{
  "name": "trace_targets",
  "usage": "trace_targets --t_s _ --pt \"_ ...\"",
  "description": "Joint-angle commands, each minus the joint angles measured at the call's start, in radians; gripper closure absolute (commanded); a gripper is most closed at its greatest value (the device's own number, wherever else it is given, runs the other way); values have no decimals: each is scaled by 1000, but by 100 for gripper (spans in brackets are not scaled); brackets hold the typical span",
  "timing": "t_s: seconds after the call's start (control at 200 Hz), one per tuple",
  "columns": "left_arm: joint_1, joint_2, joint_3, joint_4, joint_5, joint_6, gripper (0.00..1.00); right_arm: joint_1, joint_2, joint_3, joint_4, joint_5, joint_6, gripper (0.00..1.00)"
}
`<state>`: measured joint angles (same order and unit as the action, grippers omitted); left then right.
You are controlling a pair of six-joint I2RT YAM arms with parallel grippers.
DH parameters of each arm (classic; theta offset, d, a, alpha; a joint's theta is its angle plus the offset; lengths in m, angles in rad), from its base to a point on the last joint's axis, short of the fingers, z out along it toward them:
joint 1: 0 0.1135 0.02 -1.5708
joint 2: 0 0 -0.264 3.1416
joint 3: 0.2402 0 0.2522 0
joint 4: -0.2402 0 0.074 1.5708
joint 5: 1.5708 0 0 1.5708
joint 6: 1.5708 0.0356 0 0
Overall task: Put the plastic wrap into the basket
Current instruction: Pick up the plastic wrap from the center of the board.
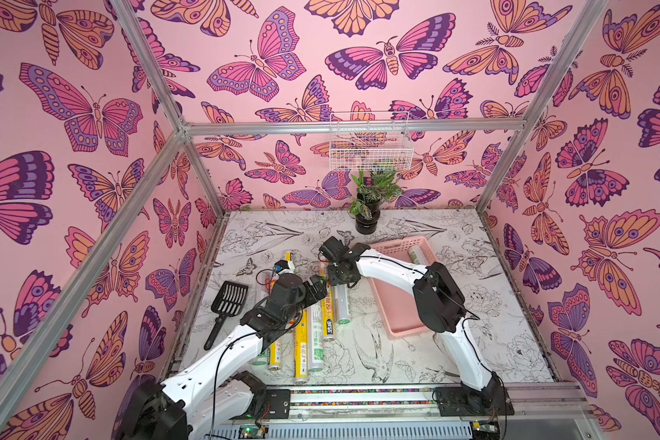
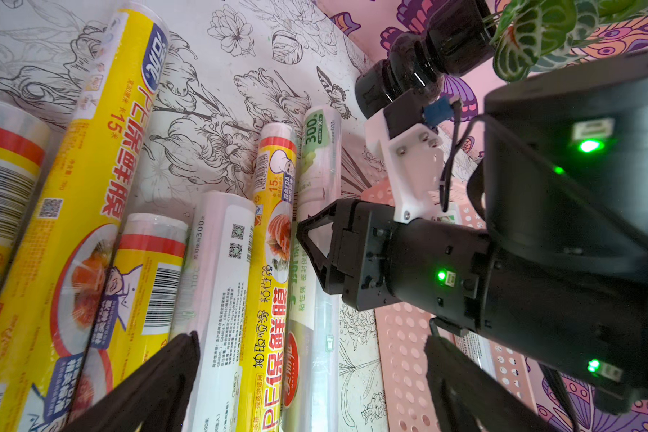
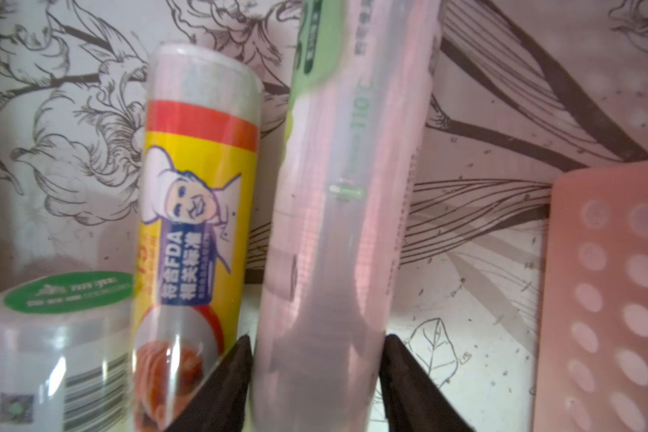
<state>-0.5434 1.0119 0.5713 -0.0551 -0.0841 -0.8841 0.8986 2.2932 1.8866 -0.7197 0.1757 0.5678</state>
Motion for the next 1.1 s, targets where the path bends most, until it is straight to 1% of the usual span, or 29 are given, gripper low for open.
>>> trace_targets --t_s 0.0,0.165,0.426,0.516,0.581,0.686,0.836,0.946,1.092 --pt "7 -16 -21 -25 -25 -3 0 4 50 16 -56 31 -16 41" --pt "9 -19 -16 -32 -29 4 0 4 78 61 -82 36 -25 40" --pt "8 -19 -16 -33 -17 -4 0 4 94 54 -85 53 -10 41" --pt "9 -17 -16 -33 -13 -6 0 4 79 41 -80 66 -9 44" --pt "8 -16 -11 -34 -6 -6 0 4 59 34 -80 72 -8 49" --pt "9 -10 -5 -33 9 -5 0 5 -2 -5 -50 76 -10 54" --pt "9 6 14 -32 40 1 0 5 -115 -82 -8 71 -24 67" --pt "8 13 30 -32 71 12 0 3 -229 -195 67 44 -35 70" --pt "7 20 54 -28 110 29 0 4 -391 -359 181 -45 -66 73"
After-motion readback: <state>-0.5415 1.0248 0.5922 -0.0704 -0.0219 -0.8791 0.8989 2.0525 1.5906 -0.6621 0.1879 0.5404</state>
